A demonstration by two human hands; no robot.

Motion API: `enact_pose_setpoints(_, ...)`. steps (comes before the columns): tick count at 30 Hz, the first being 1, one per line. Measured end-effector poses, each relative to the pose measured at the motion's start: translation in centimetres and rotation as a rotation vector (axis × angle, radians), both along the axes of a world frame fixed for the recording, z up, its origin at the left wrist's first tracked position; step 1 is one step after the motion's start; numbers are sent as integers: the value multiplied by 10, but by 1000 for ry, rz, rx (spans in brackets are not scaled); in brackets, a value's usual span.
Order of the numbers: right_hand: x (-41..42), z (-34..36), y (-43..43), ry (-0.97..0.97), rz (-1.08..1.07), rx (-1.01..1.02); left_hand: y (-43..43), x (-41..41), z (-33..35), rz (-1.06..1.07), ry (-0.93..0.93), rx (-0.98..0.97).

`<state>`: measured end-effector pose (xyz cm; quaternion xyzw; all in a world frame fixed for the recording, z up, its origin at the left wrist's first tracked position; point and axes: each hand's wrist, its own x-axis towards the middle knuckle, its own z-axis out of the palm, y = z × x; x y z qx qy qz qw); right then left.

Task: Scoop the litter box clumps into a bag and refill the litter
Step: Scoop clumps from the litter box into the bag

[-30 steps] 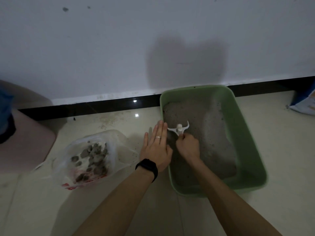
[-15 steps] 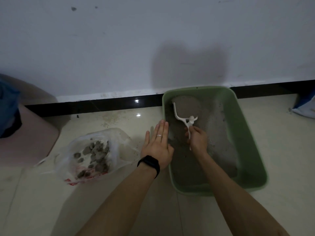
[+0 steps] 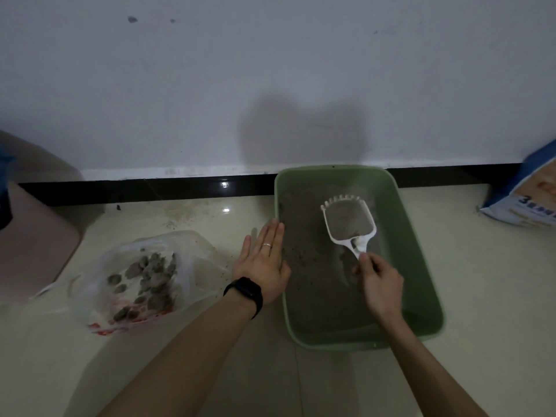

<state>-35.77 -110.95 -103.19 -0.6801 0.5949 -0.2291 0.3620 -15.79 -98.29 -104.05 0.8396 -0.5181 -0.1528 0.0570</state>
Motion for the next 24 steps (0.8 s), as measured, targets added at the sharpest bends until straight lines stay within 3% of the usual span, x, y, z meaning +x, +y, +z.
enact_pose_setpoints(6,-4,13,14,-144,5,51,0,1,2,-9,-12,20)
enact_pose_setpoints(24,-15,26,26,-69,51,48,1,10,7,-106,-68,85)
